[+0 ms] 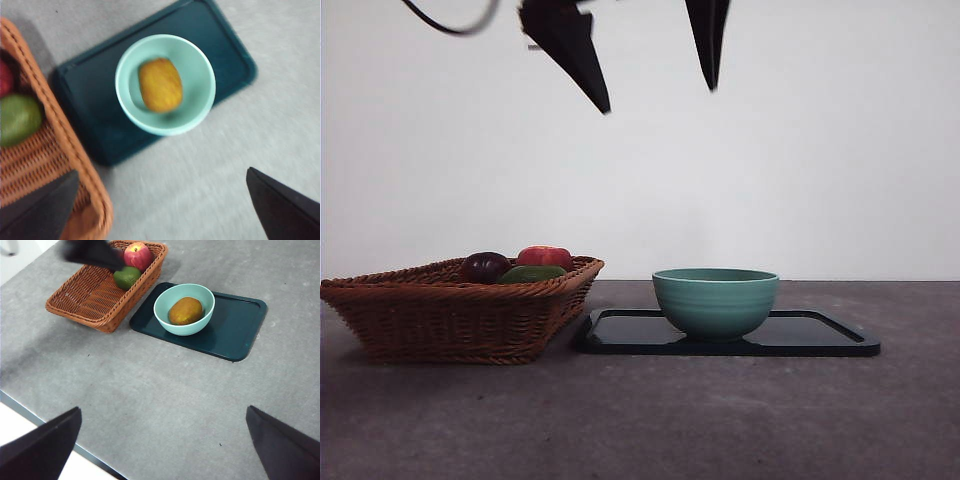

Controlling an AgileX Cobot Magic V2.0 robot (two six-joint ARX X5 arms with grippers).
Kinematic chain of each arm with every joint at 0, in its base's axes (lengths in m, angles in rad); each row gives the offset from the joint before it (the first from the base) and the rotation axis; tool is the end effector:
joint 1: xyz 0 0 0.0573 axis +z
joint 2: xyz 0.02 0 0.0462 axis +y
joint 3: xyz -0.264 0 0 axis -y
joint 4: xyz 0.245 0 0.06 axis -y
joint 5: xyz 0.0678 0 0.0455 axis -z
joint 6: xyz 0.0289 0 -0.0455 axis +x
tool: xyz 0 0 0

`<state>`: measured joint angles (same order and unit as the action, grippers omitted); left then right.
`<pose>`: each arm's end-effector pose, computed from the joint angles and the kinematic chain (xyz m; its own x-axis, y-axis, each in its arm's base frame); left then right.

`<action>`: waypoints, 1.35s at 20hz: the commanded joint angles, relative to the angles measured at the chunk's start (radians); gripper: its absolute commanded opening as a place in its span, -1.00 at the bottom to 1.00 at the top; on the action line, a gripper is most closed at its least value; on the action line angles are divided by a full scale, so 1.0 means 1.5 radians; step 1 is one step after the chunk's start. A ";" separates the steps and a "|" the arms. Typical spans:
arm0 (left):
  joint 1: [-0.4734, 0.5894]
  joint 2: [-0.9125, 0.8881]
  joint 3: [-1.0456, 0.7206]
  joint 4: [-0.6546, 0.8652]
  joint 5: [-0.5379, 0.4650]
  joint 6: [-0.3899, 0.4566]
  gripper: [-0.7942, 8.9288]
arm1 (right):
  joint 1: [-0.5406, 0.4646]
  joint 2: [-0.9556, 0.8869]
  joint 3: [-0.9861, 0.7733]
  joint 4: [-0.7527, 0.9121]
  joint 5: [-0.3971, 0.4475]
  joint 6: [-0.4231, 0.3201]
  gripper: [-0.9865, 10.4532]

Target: Pick up the wifruite, put it on the bowl, pick up the plate, put it on desk

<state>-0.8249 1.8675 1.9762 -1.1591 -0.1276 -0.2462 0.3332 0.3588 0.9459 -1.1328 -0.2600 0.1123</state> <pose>0.2621 -0.2782 0.3585 0.4282 -0.2759 -0.8606 0.5214 0.8532 -0.0141 0.0215 0.0153 0.3322 0.6965 0.5131 -0.5016 -0.4655 0.8551 0.2284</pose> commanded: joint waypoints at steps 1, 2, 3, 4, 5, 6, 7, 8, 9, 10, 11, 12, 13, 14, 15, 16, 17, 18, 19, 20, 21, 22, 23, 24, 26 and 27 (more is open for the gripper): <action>0.008 0.090 0.116 -0.034 0.011 0.029 0.30 | 0.003 0.002 0.005 0.006 0.000 0.008 0.09; 0.012 0.120 0.150 -0.044 0.025 0.036 0.30 | 0.003 0.002 0.005 0.006 0.000 0.008 0.09; 0.019 0.151 0.181 -0.048 0.045 0.037 0.30 | 0.003 0.002 0.005 0.006 0.000 0.008 0.09; 0.024 0.174 0.201 -0.049 0.058 0.039 0.30 | 0.003 0.002 0.005 0.006 0.000 0.008 0.09; 0.029 0.201 0.219 -0.048 0.069 0.039 0.30 | 0.003 0.002 0.005 0.006 0.000 0.008 0.09; 0.034 0.219 0.228 -0.047 0.075 0.039 0.30 | 0.003 0.002 0.005 0.006 0.000 0.008 0.09; 0.039 0.237 0.230 -0.035 0.083 0.039 0.30 | 0.003 0.002 0.005 0.006 0.000 0.008 0.09; 0.042 0.251 0.230 -0.021 0.094 0.039 0.30 | 0.003 0.002 0.005 0.006 0.000 0.008 0.09; 0.048 0.264 0.230 -0.008 0.110 0.039 0.30 | 0.003 0.002 0.005 0.006 0.000 0.008 0.09; 0.049 0.275 0.230 0.005 0.112 0.039 0.30 | 0.003 0.002 0.005 0.006 0.000 0.008 0.09; 0.050 0.286 0.230 0.020 0.113 0.040 0.30 | 0.003 0.002 0.005 0.006 0.000 0.008 0.09; 0.050 0.293 0.230 0.031 0.113 0.043 0.30 | 0.003 0.002 0.005 0.006 0.000 0.008 0.09; 0.050 0.303 0.230 0.045 0.113 0.050 0.30 | 0.003 0.002 0.005 0.006 0.000 0.008 0.09; 0.051 0.308 0.230 0.054 0.113 0.051 0.30 | 0.003 0.002 0.005 0.006 0.000 0.008 0.09; 0.051 0.316 0.230 0.060 0.113 0.052 0.30 | 0.003 0.002 0.005 0.006 0.000 0.008 0.09; 0.051 0.322 0.230 0.063 0.113 0.052 0.30 | 0.003 0.002 0.005 0.005 0.000 0.008 0.09; 0.051 0.328 0.230 0.063 0.113 0.052 0.30 | 0.003 0.002 0.005 0.004 0.000 0.008 0.09; 0.051 0.336 0.230 0.065 0.113 0.052 0.30 | 0.003 0.002 0.005 0.004 0.000 0.008 0.09; 0.051 0.340 0.230 0.065 0.113 0.052 0.30 | 0.003 0.002 0.005 0.004 0.000 0.008 0.09; 0.051 0.347 0.230 0.068 0.113 0.054 0.30 | 0.003 0.002 0.005 0.003 0.000 0.008 0.09; 0.051 0.349 0.230 0.071 0.112 0.057 0.30 | 0.003 0.002 0.005 0.002 0.000 0.008 0.09; 0.051 0.355 0.230 0.077 0.112 0.061 0.30 | 0.003 0.002 0.005 0.002 0.000 0.008 0.09; 0.051 0.358 0.230 0.079 0.112 0.063 0.30 | 0.003 0.002 0.005 0.002 0.000 0.008 0.09; 0.052 0.362 0.230 0.080 0.112 0.065 0.30 | 0.003 0.002 0.005 0.001 0.000 0.008 0.09; 0.052 0.371 0.230 0.079 0.109 0.066 0.30 | 0.003 0.002 0.005 0.001 0.000 0.010 0.09; 0.052 0.378 0.230 0.078 0.108 0.069 0.30 | 0.003 0.002 0.005 0.001 0.000 0.010 0.09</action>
<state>-0.7418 2.3974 2.2902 -1.0466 0.0326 -0.1619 0.3332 0.3588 0.9455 -1.1389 -0.2600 0.1127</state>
